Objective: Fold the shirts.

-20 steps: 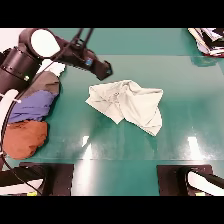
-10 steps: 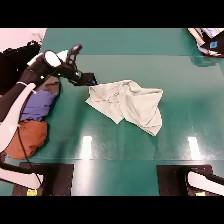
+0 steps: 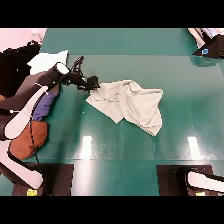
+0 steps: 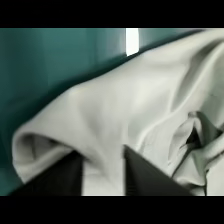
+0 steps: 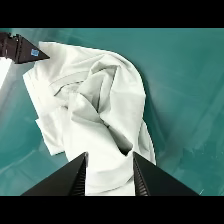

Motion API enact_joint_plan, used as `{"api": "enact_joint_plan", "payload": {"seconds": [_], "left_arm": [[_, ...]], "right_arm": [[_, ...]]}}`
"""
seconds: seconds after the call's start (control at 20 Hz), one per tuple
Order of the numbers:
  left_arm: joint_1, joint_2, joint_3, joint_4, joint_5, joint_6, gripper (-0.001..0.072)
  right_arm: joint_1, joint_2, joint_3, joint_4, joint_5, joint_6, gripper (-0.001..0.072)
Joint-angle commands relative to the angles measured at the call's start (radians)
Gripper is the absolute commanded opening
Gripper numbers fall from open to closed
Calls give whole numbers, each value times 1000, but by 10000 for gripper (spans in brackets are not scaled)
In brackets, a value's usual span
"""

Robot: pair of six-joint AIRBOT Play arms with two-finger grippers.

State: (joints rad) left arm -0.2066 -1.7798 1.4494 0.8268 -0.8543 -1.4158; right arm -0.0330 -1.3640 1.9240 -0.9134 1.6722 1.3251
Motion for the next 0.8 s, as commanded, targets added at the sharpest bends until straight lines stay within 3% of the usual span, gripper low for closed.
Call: {"api": "enact_joint_plan", "payload": {"seconds": [0.0,0.05,0.25,0.45,0.5,0.55,0.6,0.75], "left_arm": [[1,-7,0,-26,64,10,209],[2,-7,1,-24,66,12,22],[43,17,77,-18,15,10,22],[70,82,199,18,-32,38,23],[69,90,222,19,-47,45,23],[69,91,243,18,-70,60,23],[69,91,253,18,-87,62,23],[69,91,253,22,-127,62,23]], "right_arm": [[1,-3,0,-6,-4,3,331],[0,-3,0,-8,0,3,331],[5,15,-50,-166,50,19,322],[-10,113,-402,-222,-47,19,322],[-10,138,-527,-221,-94,17,351],[-5,152,-644,-211,-138,17,478],[6,155,-766,-194,-182,17,530],[56,155,-1069,-96,-401,-20,523]]}}
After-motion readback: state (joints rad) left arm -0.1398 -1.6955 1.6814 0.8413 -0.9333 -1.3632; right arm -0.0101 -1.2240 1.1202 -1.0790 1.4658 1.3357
